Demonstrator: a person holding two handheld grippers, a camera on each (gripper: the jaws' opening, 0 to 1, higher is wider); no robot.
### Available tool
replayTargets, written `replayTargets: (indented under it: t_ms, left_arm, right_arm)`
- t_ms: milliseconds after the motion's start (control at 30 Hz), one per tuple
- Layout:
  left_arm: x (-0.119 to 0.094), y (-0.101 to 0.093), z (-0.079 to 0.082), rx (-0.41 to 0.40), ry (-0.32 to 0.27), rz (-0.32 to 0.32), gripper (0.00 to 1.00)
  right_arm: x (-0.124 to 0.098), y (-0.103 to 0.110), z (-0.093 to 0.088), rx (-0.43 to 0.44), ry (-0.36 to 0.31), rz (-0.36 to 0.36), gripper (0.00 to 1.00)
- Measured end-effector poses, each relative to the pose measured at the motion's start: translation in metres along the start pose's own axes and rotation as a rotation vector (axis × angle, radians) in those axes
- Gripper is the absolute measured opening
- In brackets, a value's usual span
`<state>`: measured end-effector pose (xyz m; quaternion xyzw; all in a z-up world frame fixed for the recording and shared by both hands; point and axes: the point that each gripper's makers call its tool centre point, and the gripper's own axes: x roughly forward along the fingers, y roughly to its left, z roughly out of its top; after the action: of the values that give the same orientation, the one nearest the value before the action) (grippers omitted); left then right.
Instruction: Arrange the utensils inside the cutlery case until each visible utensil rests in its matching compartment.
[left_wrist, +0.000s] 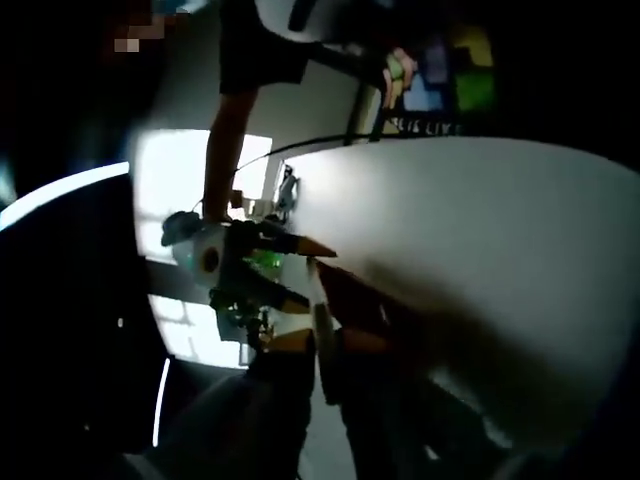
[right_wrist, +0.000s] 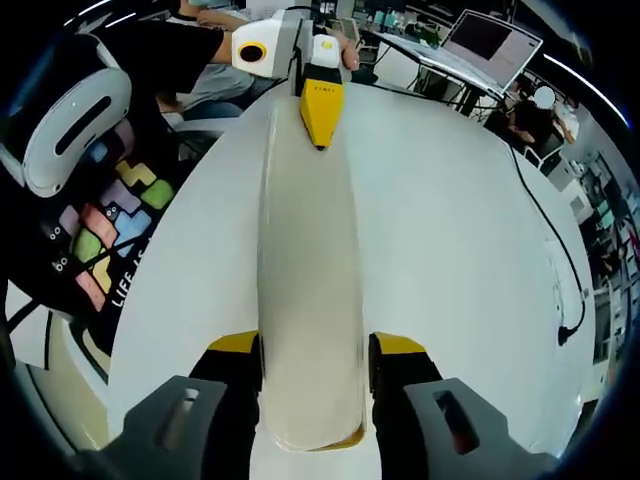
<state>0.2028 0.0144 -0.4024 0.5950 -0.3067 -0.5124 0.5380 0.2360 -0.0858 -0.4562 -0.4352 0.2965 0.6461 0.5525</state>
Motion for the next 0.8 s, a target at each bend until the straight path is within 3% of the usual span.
replayTargets:
  t_ms: [233, 267, 800]
  left_arm:
    - [0.001, 0.010, 0.007, 0.063, 0.011, 0.029, 0.02]
    - [0.001, 0.013, 0.009, 0.053, -0.002, 0.051, 0.02]
    - [0.010, 0.015, 0.004, 0.018, 0.004, 0.061, 0.02]
  right_arm:
    - [-0.002, -0.001, -0.003, 0.001, 0.004, -0.010, 0.45]
    - [-0.002, -0.001, -0.003, -0.001, 0.008, -0.014, 0.45]
    - [-0.005, -0.004, -0.008, -0.009, 0.030, -0.021, 0.45]
